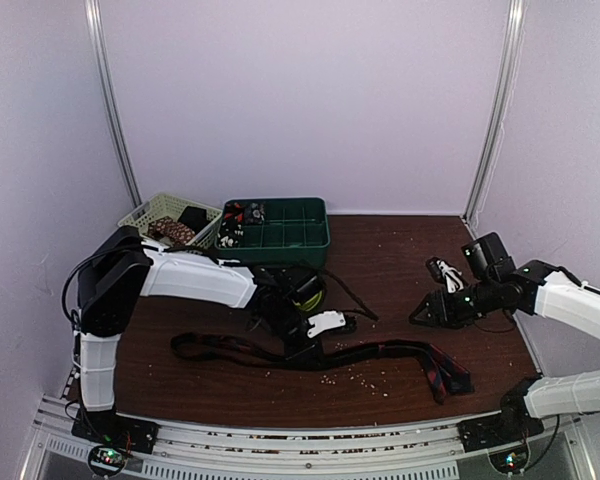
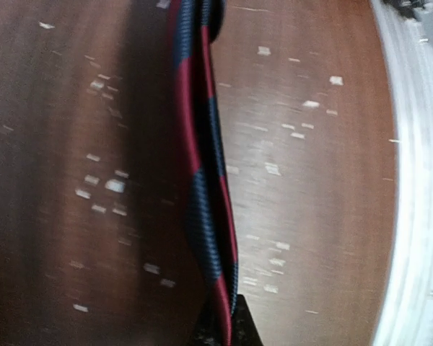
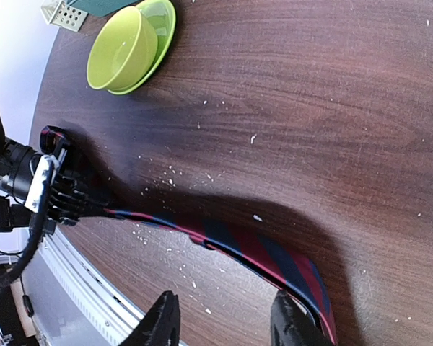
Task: Roll the ties
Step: Flatten out the tie at the center of the board.
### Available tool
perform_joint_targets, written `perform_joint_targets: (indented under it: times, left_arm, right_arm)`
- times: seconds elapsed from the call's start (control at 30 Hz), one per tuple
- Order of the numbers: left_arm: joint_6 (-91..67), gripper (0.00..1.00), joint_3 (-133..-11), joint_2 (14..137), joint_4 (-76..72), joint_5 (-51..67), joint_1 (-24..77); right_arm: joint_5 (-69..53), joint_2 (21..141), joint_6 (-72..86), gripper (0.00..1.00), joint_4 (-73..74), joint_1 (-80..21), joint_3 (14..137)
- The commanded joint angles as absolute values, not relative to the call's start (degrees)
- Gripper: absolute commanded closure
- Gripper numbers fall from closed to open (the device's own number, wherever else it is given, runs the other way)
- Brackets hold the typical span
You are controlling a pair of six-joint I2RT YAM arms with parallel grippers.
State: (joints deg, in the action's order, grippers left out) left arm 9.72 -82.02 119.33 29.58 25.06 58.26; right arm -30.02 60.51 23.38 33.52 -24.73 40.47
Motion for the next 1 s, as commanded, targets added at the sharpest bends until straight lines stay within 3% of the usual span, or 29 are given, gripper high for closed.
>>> perform_joint_targets:
  times: [0.0,0.13,0.47,0.6,0.87,0.93,0.97]
  left_arm:
    - [6.17,1.0,-78.84,114.32,33.69,43.7,55.64]
    - [5.05,1.0,-78.07,114.9,34.81,50.3,51.46]
    - [4.87,0.97,-83.39,123.47,40.09,38.45,46.76]
    - [4.5,0.67,-82.75,121.65,39.07,31.74,46.76]
    - [1.59,0.36,-78.39,109.96,33.49,18.45,46.21]
    - [0.92,0.08,-77.08,106.8,31.27,16.24,46.14]
    - [0.25,0.03,-76.09,104.79,29.78,15.14,46.16]
  right_arm:
    - [-30.68,60.99,22.56,0.6,36.37,-24.63,42.09]
    - [-32.06,63.53,22.05,0.64,36.03,-24.76,43.89]
    - [-30.66,67.18,21.69,0.63,34.19,-25.04,41.53]
    - [-26.78,64.64,22.58,0.54,37.4,-25.05,41.13]
    - [-21.13,57.01,29.37,0.45,40.95,-26.42,33.5]
    - [-18.21,56.02,33.08,0.43,41.2,-27.91,32.32]
    - [-16.72,55.43,34.79,0.43,41.14,-28.81,31.7]
